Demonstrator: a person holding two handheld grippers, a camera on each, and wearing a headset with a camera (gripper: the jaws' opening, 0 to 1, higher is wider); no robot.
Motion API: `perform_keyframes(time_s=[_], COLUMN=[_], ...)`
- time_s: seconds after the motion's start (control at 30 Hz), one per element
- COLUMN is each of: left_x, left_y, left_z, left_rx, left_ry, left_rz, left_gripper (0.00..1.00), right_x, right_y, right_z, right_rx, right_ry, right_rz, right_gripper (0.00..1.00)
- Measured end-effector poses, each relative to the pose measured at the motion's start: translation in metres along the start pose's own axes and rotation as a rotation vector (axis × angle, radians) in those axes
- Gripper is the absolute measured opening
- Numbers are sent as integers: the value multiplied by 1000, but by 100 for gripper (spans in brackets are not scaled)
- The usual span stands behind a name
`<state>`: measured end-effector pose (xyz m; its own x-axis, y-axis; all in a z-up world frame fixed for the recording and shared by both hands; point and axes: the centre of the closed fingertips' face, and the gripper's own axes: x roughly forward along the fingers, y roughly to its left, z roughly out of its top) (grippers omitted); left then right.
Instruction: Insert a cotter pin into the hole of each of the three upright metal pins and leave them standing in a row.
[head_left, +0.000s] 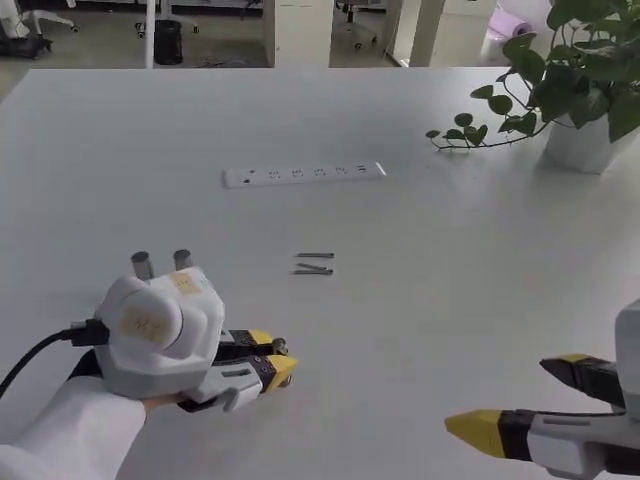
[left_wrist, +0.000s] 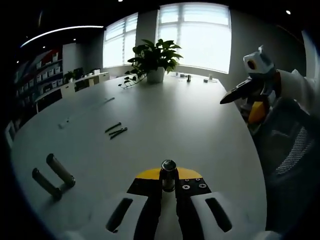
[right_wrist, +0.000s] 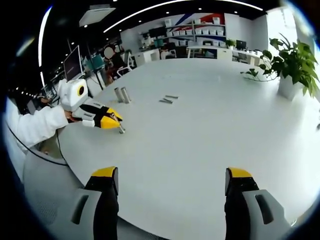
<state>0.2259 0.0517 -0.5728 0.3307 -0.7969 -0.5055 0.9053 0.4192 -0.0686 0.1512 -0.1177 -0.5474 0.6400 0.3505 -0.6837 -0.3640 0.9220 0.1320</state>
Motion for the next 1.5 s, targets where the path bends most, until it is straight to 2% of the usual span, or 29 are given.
perform_keyframes(time_s=[0.17,0.5,0.7,0.93,1.2,1.37,1.5], left_x=[-1,-1,0,0,-1,-3,-5], left_y=[0,1,4,2,2,-2,-2], left_z=[-2,-8,-7,-6,-6,-7,-10], left_rx=[18,18,2,-2,-4,-1,11], left_ry=[7,23,8,-8,-7,3,20], left_rz=[4,10,25,26,27,13,17], left_gripper=[7,7,7,8,8,15,33], right_x=[0,2,2,3,5,5,5], right_y=[1,3,4,4,7,9,12], right_z=[0,-2,-3,-5,-6,-5,-5], right_rx=[-2,-6,-4,-11,-10,-19,-26], right_ry=[3,9,7,20,24,26,26], right_rz=[0,9,8,-1,6,16,23], right_gripper=[87,87,88,93,93,93,93])
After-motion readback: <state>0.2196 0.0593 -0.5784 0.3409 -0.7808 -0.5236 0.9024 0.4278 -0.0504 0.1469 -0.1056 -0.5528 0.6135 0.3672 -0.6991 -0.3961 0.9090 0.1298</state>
